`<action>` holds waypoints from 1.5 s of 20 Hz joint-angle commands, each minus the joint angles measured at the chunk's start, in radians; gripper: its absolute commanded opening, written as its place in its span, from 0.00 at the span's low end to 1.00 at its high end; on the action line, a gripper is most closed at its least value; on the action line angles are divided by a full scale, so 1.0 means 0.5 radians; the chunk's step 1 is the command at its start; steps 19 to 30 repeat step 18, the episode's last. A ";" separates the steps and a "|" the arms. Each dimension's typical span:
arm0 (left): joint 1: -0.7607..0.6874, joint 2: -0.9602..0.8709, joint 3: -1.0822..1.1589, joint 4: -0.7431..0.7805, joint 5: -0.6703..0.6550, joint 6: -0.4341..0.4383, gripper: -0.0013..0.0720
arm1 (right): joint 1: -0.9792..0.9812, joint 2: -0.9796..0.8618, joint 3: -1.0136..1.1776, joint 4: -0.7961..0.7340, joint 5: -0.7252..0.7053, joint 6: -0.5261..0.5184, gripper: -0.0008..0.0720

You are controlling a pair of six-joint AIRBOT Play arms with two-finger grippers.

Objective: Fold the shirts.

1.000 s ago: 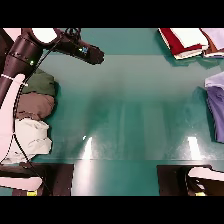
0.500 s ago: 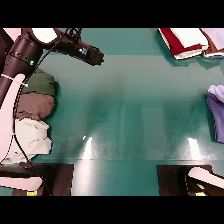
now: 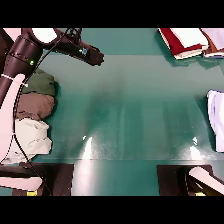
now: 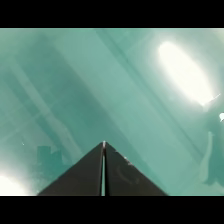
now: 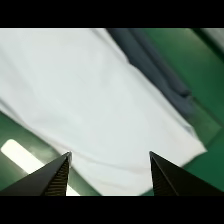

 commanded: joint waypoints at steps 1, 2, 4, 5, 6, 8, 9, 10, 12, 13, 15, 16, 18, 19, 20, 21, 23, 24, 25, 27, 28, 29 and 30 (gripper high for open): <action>-0.002 0.000 0.000 -0.007 -0.014 0.002 0.05 | 0.133 0.005 -0.031 0.678 0.028 0.023 0.76; -0.002 0.000 0.000 -0.010 -0.035 0.002 0.05 | 0.241 -0.004 -0.029 0.798 0.024 0.023 0.76; -0.002 -0.001 0.000 -0.013 -0.024 0.002 0.05 | 0.491 -0.014 -0.028 0.855 0.009 0.021 0.70; -0.002 -0.001 0.000 -0.013 -0.024 0.002 0.05 | 0.617 -0.014 -0.028 0.855 -0.005 0.015 0.53; -0.002 0.000 0.000 -0.013 -0.024 0.002 0.05 | 0.751 -0.014 -0.028 0.855 -0.028 -0.011 0.37; -0.002 -0.001 0.000 -0.014 -0.024 0.002 0.05 | 0.989 -0.014 -0.028 0.853 -0.074 -0.063 0.11; -0.002 -0.001 0.000 -0.013 -0.024 0.002 0.05 | 1.092 -0.014 -0.028 0.842 -0.101 -0.069 0.04; -0.002 -0.001 0.000 -0.013 -0.024 0.002 0.05 | 1.183 -0.014 -0.028 0.842 -0.129 -0.069 0.04; -0.002 -0.001 0.000 -0.014 -0.024 0.002 0.05 | 1.325 -0.014 -0.027 0.842 -0.172 -0.070 0.04; -0.002 -0.001 0.000 -0.013 -0.024 0.002 0.05 | 1.376 -0.014 -0.028 0.842 -0.183 -0.071 0.04; -0.002 0.000 0.000 -0.013 -0.024 0.002 0.05 | 1.438 -0.014 -0.028 0.842 -0.185 -0.089 0.04; -0.002 -0.001 0.000 -0.013 -0.024 0.002 0.05 | 1.453 -0.014 -0.028 0.842 -0.185 -0.096 0.04; -0.002 -0.001 0.000 -0.013 -0.024 0.002 0.05 | 1.456 -0.014 -0.028 0.842 -0.185 -0.098 0.04; -0.002 -0.001 0.000 -0.013 -0.024 0.002 0.05 | 1.456 -0.014 -0.028 0.842 -0.185 -0.098 0.04; -0.002 -0.001 0.000 -0.013 -0.024 0.002 0.05 | 1.456 -0.014 -0.028 0.842 -0.185 -0.098 0.04; -0.002 -0.001 0.000 -0.013 -0.024 0.002 0.05 | 1.456 -0.014 -0.028 0.842 -0.185 -0.098 0.04; -0.002 -0.001 0.000 -0.013 -0.024 0.002 0.05 | 1.456 -0.014 -0.028 0.842 -0.185 -0.098 0.04; -0.002 -0.001 0.000 -0.013 -0.024 0.002 0.05 | 1.456 -0.014 -0.028 0.842 -0.185 -0.098 0.04; -0.002 -0.001 0.000 -0.013 -0.024 0.002 0.05 | 1.456 -0.014 -0.028 0.842 -0.185 -0.098 0.04; -0.002 -0.001 0.000 -0.013 -0.024 0.002 0.05 | 1.456 -0.014 -0.028 0.842 -0.185 -0.098 0.04; -0.002 -0.001 0.000 -0.013 -0.024 0.002 0.05 | 1.456 -0.014 -0.028 0.842 -0.185 -0.098 0.04; -0.002 -0.001 0.000 -0.013 -0.024 0.002 0.05 | 1.456 -0.014 -0.028 0.842 -0.185 -0.098 0.04; -0.002 -0.001 0.000 -0.013 -0.024 0.002 0.05 | 1.456 -0.014 -0.028 0.842 -0.185 -0.098 0.04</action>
